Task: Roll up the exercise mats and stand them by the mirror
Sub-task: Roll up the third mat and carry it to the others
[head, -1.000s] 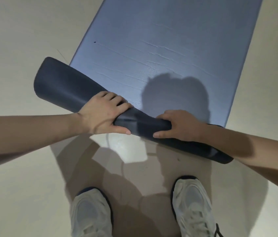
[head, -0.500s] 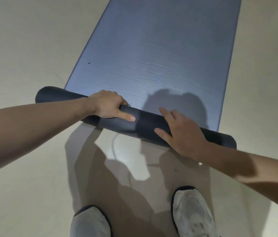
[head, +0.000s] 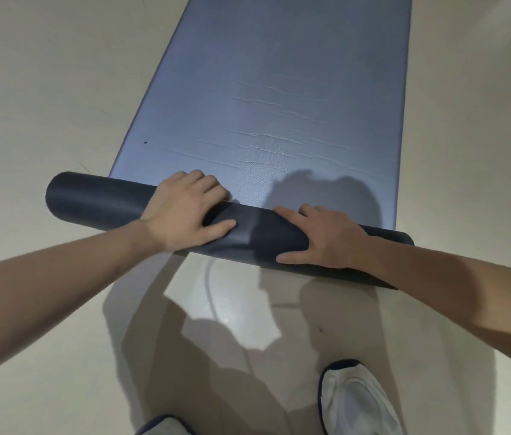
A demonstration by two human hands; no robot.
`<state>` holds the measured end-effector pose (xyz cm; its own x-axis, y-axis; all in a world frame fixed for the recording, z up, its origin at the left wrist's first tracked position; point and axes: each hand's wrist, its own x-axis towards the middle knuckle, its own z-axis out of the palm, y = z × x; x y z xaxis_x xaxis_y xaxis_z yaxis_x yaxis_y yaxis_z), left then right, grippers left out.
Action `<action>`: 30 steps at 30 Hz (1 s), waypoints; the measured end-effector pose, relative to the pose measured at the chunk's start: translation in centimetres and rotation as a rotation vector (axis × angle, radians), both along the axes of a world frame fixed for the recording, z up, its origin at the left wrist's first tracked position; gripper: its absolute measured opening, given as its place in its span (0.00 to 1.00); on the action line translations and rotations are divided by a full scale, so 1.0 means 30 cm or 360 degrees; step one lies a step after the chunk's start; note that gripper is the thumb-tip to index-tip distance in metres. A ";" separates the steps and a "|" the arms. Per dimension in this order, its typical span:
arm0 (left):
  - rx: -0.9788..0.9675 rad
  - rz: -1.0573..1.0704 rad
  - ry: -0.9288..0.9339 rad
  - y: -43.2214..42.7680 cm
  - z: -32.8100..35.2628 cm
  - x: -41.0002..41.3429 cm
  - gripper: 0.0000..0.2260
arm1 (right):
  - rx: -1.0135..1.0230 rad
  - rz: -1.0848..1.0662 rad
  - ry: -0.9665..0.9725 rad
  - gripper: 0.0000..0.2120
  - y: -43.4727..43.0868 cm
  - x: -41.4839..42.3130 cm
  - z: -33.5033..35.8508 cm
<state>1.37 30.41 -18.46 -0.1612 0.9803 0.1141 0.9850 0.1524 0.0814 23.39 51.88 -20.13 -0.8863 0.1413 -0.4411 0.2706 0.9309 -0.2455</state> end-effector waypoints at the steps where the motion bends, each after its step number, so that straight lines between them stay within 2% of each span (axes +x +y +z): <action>1: 0.0007 -0.0061 0.0049 -0.023 -0.008 0.017 0.26 | -0.0088 -0.0075 -0.0027 0.45 0.014 -0.005 -0.006; 3: -0.0153 -0.0083 0.0162 -0.064 -0.032 0.051 0.35 | -0.0169 -0.0191 -0.0034 0.42 0.037 -0.011 -0.015; 5: -0.0317 -0.0022 0.0242 -0.085 -0.053 0.067 0.45 | -0.0032 -0.0169 0.0017 0.41 0.053 -0.016 -0.026; 7: -0.0450 -0.0012 0.0301 -0.075 -0.058 0.061 0.49 | 0.0095 -0.0107 0.0017 0.42 0.063 -0.023 -0.029; 9: -0.0476 -0.0040 0.0299 -0.046 -0.061 0.042 0.51 | 0.0080 -0.0131 -0.0056 0.44 0.071 -0.031 -0.025; 11: -0.0439 -0.0087 0.0275 -0.016 -0.070 0.017 0.50 | 0.0073 -0.0193 -0.0101 0.46 0.070 -0.033 -0.016; 13: -0.0403 -0.0111 0.0227 0.014 -0.079 -0.012 0.48 | 0.0136 -0.0286 0.0007 0.45 0.053 -0.024 -0.007; 17: -0.0466 -0.0124 0.0116 0.087 -0.053 -0.079 0.47 | 0.0352 -0.0261 0.0593 0.41 -0.048 0.015 -0.027; 19: -0.0593 -0.0107 0.0059 0.135 -0.015 -0.110 0.44 | 0.0480 -0.0192 0.0717 0.42 -0.080 0.005 -0.033; 25: -0.0843 -0.0021 -0.0139 0.242 0.066 -0.134 0.35 | 0.0636 -0.0189 0.0577 0.49 -0.068 -0.037 0.005; 30: -0.0963 0.0008 -0.0552 0.258 0.061 -0.078 0.31 | 0.0608 -0.0263 0.0603 0.49 -0.085 0.000 0.018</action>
<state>-0.97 38.16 -16.63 -0.0941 0.8545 -0.5109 0.9167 0.2746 0.2905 23.38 49.33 -19.60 -0.9253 0.3791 0.0136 0.3790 0.9254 -0.0074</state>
